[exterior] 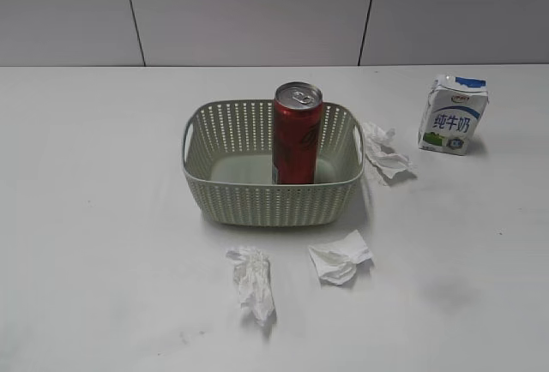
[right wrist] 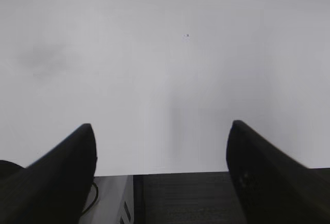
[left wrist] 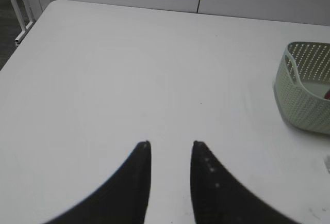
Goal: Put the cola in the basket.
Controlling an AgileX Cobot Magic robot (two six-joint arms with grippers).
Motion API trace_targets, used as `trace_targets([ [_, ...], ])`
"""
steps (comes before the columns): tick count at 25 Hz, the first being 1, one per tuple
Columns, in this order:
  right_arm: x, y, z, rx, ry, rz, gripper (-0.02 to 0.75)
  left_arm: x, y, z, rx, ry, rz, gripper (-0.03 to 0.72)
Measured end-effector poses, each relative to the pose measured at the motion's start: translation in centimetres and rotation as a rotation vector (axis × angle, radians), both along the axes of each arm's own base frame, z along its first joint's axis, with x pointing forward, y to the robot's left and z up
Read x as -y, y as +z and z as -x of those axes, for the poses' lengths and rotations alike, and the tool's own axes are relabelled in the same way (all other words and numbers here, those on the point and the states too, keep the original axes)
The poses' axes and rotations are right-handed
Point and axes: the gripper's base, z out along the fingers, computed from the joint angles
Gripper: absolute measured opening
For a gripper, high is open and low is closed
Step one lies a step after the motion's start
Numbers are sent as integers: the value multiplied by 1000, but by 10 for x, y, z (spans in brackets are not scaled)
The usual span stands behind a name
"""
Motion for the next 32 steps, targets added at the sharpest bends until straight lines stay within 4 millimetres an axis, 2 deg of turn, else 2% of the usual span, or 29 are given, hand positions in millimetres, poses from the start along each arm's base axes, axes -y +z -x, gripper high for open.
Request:
trace_targets([
  [11, -4, -40, 73, 94, -17, -56, 594, 0, 0, 0, 0, 0, 0, 210],
  [13, -4, -41, 83, 136, -16, -58, 594, 0, 0, 0, 0, 0, 0, 210],
  [22, -3, -18, 120, 441, -7, -65, 594, 0, 0, 0, 0, 0, 0, 210],
  [32, -3, -8, 153, 684, 0, -68, 593, 0, 0, 0, 0, 0, 0, 210],
])
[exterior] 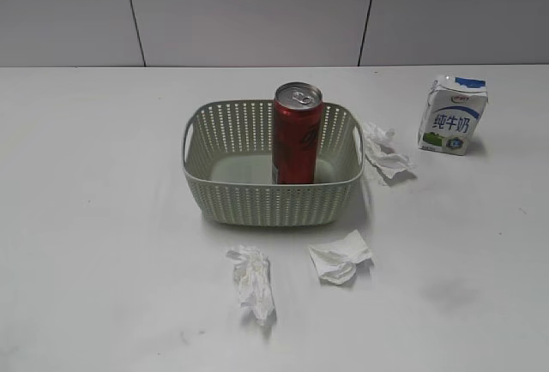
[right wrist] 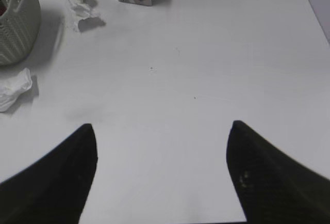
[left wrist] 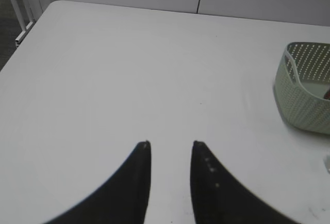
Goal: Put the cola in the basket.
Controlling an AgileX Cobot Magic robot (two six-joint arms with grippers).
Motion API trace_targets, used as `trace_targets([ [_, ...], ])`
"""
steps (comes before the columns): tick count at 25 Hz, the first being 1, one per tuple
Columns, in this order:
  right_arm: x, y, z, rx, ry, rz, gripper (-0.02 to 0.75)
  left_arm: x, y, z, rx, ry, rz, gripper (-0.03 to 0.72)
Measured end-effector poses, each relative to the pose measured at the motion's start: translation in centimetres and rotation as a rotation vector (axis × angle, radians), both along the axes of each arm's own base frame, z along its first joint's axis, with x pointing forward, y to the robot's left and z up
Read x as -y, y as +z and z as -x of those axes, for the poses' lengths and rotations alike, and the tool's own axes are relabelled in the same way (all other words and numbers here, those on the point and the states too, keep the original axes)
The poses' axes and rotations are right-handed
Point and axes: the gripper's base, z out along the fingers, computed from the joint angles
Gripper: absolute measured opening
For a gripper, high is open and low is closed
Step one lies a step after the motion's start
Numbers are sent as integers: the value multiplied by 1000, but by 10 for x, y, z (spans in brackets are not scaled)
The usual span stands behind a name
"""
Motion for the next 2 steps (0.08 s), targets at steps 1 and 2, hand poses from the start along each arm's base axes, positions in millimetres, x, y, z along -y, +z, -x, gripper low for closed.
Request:
trace_targets([
  [1, 0, 0, 2, 16, 0, 0, 593, 0, 0, 0, 0, 0, 0, 210],
  [2, 0, 1, 5, 37, 0, 0, 593, 0, 0, 0, 0, 0, 0, 210],
])
